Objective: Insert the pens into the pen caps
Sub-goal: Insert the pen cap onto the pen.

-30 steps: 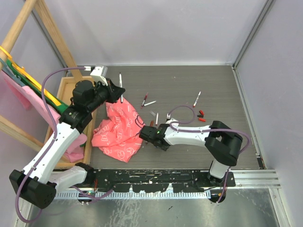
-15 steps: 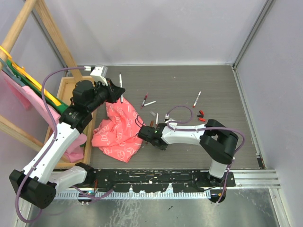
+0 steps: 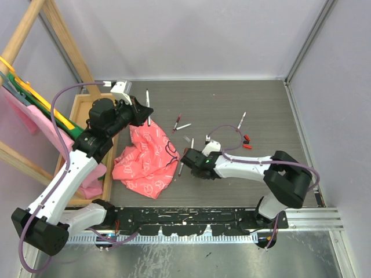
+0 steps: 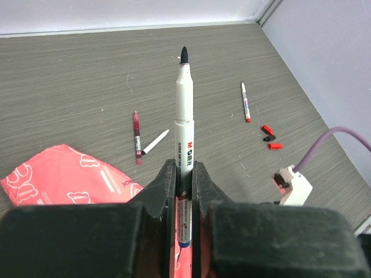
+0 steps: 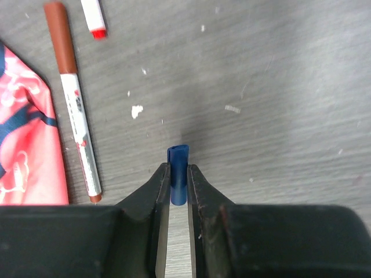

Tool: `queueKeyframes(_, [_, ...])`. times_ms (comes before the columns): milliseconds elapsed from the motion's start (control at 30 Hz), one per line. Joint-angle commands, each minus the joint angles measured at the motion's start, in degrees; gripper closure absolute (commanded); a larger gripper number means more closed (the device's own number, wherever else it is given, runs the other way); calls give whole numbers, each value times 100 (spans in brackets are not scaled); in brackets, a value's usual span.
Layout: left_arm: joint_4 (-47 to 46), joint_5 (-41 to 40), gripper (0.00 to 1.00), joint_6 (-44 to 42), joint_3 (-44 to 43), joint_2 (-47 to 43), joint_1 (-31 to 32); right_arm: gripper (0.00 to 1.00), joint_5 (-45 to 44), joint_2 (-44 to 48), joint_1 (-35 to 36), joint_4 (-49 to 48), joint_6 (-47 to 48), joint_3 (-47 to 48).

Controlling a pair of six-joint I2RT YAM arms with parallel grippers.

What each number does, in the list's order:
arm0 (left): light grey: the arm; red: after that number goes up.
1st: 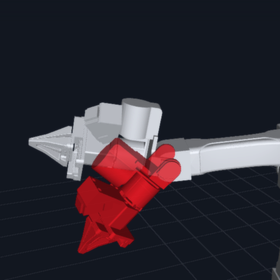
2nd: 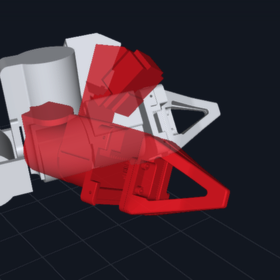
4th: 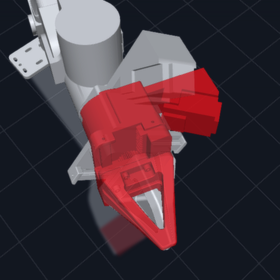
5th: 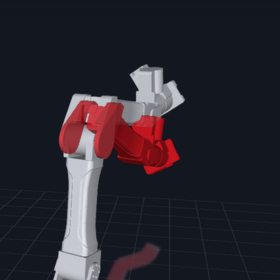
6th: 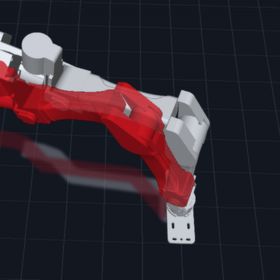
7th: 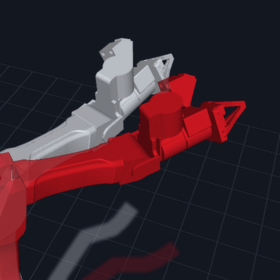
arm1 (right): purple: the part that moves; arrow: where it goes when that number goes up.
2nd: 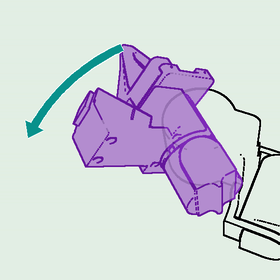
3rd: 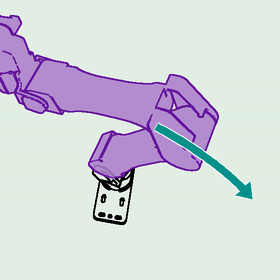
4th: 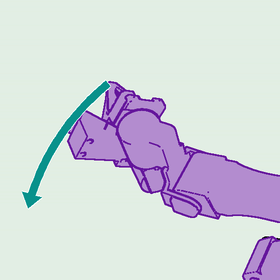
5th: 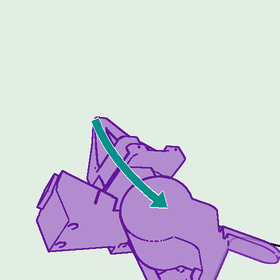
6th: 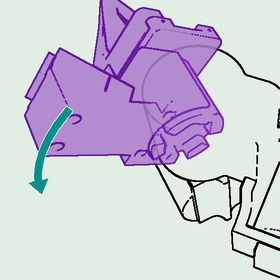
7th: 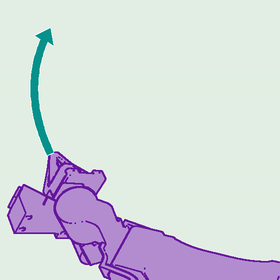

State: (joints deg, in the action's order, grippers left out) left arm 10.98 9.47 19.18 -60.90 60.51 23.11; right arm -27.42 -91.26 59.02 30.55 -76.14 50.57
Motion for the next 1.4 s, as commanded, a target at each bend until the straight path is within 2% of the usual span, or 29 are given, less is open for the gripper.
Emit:
queueKeyframes(0, [-300,105,100,51,-71,-33,-51,87,291,653,-450,-877,1689,-263])
queueKeyframes(67, [-300,116,100,59,-71,-35,-49,87,406,799,-630,-953,2339,-331])
queueKeyframes(200, [-299,99,100,52,-62,-47,-44,87,870,827,-1133,-908,3057,-302])
queueKeyframes(333, [-299,114,100,60,-59,-39,-38,86,1298,496,-1420,-620,3447,-28])
queueKeyframes(800, [-299,122,100,60,-69,-57,-43,81,1234,-102,-1472,-174,3556,329])
queueKeyframes(1100, [-290,99,100,42,-71,-66,-44,71,1256,-308,-1507,-54,3588,437])
queueKeyframes(1367, [-290,98,100,34,-68,-57,-48,70,1283,-526,-1529,59,3687,561])
